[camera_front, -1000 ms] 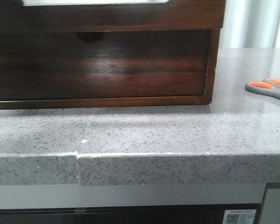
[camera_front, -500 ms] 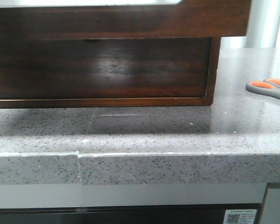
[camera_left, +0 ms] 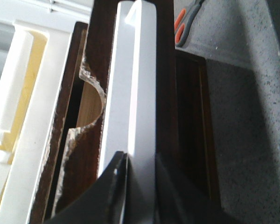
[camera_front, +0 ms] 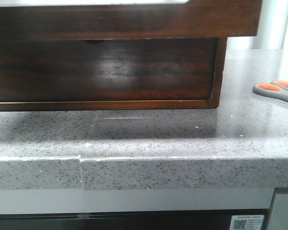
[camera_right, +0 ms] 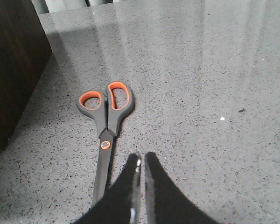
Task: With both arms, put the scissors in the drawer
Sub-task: 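Pull the drawer out toward the robot with the left gripper, then lower the right gripper over the grey-and-orange scissors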
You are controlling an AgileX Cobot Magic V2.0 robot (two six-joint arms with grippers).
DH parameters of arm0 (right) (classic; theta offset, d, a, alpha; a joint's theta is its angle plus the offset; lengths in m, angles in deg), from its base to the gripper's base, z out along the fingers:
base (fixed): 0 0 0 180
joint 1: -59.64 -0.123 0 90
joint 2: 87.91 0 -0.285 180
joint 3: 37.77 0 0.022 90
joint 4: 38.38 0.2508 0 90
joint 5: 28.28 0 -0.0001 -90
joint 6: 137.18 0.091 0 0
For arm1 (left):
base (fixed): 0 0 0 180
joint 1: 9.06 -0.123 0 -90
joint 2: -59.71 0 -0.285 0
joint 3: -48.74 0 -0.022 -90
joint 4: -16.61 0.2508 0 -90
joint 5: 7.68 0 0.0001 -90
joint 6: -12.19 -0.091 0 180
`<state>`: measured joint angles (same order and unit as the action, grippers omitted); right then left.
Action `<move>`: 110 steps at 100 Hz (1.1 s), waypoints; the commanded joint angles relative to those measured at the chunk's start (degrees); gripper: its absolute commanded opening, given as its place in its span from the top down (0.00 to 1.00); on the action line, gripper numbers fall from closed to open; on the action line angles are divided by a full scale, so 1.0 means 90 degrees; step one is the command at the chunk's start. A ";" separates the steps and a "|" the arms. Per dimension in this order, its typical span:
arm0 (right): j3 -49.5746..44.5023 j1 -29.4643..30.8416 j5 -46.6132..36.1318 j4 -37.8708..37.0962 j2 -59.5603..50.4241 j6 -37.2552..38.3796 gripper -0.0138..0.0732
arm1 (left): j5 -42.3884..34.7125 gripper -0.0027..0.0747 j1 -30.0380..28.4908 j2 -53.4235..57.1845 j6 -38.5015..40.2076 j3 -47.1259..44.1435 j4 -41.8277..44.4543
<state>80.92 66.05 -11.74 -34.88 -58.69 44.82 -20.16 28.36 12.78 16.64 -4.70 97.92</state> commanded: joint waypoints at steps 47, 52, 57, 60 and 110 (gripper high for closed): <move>0.0228 0.0001 -0.0440 -0.0012 0.0096 -0.0020 0.89 | -0.1372 0.56 0.0062 0.0272 0.0121 0.0215 -0.1312; 0.0228 0.0001 -0.0373 0.0108 0.0096 -0.0020 0.89 | -0.1372 0.56 0.0062 0.0434 0.0121 0.0215 -0.1545; 0.0228 0.0001 -0.0275 0.0193 0.0096 -0.0020 0.89 | -0.1361 0.56 0.0062 0.0632 0.0121 0.0215 -0.1631; 0.0242 -0.0014 -0.0247 0.0194 0.0106 -0.0020 0.89 | -0.1337 0.56 0.0062 0.0752 0.0121 0.0215 -0.1698; 0.2649 -0.0517 0.1380 -0.0098 0.2720 -0.0223 0.53 | -0.0818 0.56 0.0062 0.2103 0.0121 0.0215 -0.3130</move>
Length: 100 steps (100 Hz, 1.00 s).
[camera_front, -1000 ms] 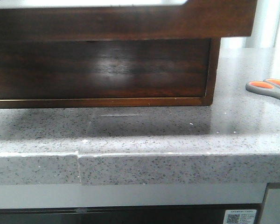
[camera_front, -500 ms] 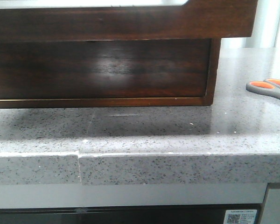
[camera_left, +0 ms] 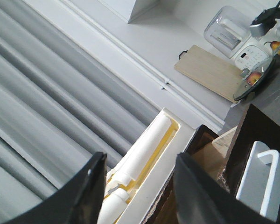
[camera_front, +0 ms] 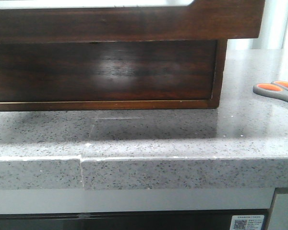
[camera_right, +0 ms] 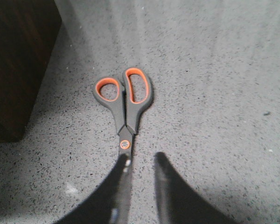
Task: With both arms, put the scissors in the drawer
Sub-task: 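Lower the right gripper over the grey-and-orange scissors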
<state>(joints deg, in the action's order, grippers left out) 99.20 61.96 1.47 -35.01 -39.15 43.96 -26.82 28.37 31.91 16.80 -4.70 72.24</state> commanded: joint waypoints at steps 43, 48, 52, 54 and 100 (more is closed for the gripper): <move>0.2920 -0.0117 0.1953 -0.0055 0.3639 -0.0126 0.37 | -0.0029 0.56 0.0061 -0.0022 0.0104 0.0215 -0.0276; 0.3110 -0.0117 0.2175 -0.0055 0.3942 -0.0126 0.37 | 0.0002 0.56 0.0061 -0.0022 0.0104 0.0215 -0.0276; 0.3268 -0.0117 0.2314 -0.0046 0.4115 -0.0126 0.37 | 0.0002 0.56 0.0061 -0.0022 0.0104 0.0215 -0.0276; 0.3336 -0.0117 0.2389 -0.0046 0.4215 -0.0126 0.37 | 0.0012 0.56 0.0061 -0.0022 0.0104 0.0215 -0.0276; 0.4110 -0.0321 0.2935 0.0067 0.5359 -0.0126 0.37 | 0.0030 0.56 0.0061 -0.0022 0.0104 0.0215 -0.0276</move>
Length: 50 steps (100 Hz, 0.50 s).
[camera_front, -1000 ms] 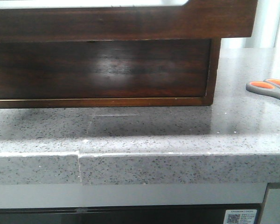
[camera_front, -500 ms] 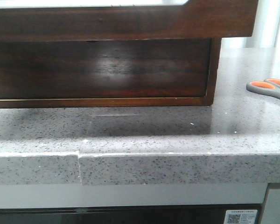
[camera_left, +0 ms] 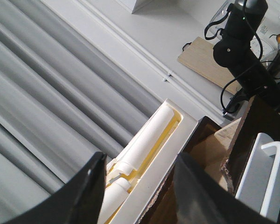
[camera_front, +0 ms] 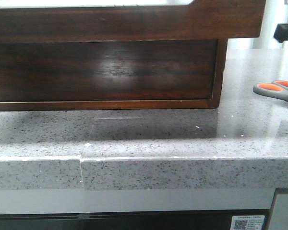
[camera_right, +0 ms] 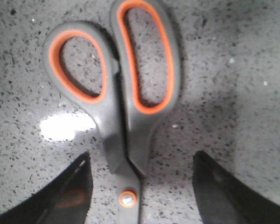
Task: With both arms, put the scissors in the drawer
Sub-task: 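Lower the right gripper over the grey-and-orange scissors, then grasp the scissors with the right gripper and lift over the drawer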
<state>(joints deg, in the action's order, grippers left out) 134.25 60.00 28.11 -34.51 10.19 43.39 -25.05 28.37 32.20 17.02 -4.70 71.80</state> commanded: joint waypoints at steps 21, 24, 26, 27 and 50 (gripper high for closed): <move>0.0216 -0.0278 -0.0076 -0.0234 -0.0007 -0.0064 0.37 | -0.0156 0.56 0.0061 -0.0055 0.0080 0.0215 -0.0227; 0.0216 -0.0278 -0.0076 -0.0234 -0.0007 -0.0064 0.37 | -0.0156 0.56 0.0061 -0.0055 0.0080 0.0215 -0.0227; 0.0216 -0.0278 -0.0076 -0.0234 -0.0007 -0.0064 0.37 | -0.0156 0.56 0.0061 -0.0055 0.0080 0.0215 -0.0227; 0.0216 -0.0278 -0.0076 -0.0248 -0.0007 -0.0064 0.37 | -0.0156 0.56 0.0061 -0.0055 0.0080 0.0215 -0.0227; 0.0216 -0.0278 -0.0089 -0.0248 -0.0007 -0.0064 0.37 | -0.0156 0.56 0.0061 -0.0055 0.0080 0.0215 -0.0237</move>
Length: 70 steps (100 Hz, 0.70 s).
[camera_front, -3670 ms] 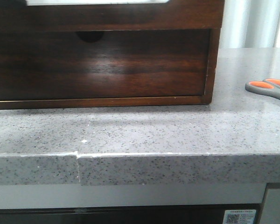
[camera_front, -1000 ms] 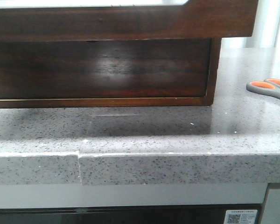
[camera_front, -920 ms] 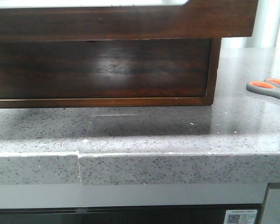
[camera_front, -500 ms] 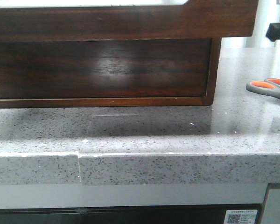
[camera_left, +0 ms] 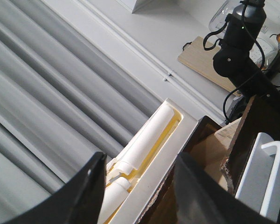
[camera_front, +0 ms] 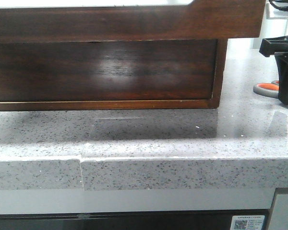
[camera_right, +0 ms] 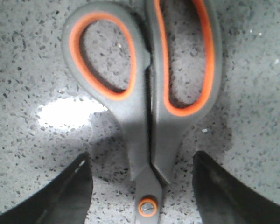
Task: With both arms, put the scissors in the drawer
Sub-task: 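Grasp the scissors with the right gripper and lift over the drawer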
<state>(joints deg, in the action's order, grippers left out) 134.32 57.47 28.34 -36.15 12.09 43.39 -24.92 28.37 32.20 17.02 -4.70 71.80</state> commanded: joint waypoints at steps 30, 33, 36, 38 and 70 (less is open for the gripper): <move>0.0208 0.0003 0.0015 -0.0066 -0.0079 -0.0064 0.37 | -0.0170 0.56 0.0061 -0.0055 0.0080 0.0215 -0.0237; 0.0208 0.0003 0.0074 -0.0066 -0.0032 -0.0064 0.37 | -0.0170 0.56 0.0061 -0.0055 0.0080 0.0215 -0.0237; 0.0208 0.0003 0.0114 -0.0066 0.0024 -0.0064 0.37 | -0.0170 0.56 0.0061 -0.0055 0.0080 0.0215 -0.0237; 0.0208 0.0003 0.0134 -0.0066 0.0038 -0.0064 0.37 | -0.0170 0.56 0.0061 -0.0055 0.0080 0.0215 -0.0237; 0.0211 0.0003 0.0220 -0.0066 0.0164 -0.0064 0.53 | -0.0170 0.56 0.0061 -0.0055 0.0080 0.0215 -0.0237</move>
<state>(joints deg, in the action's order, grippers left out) 135.27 57.47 30.45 -36.80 14.29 43.26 -24.71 28.37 32.20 17.02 -4.70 71.66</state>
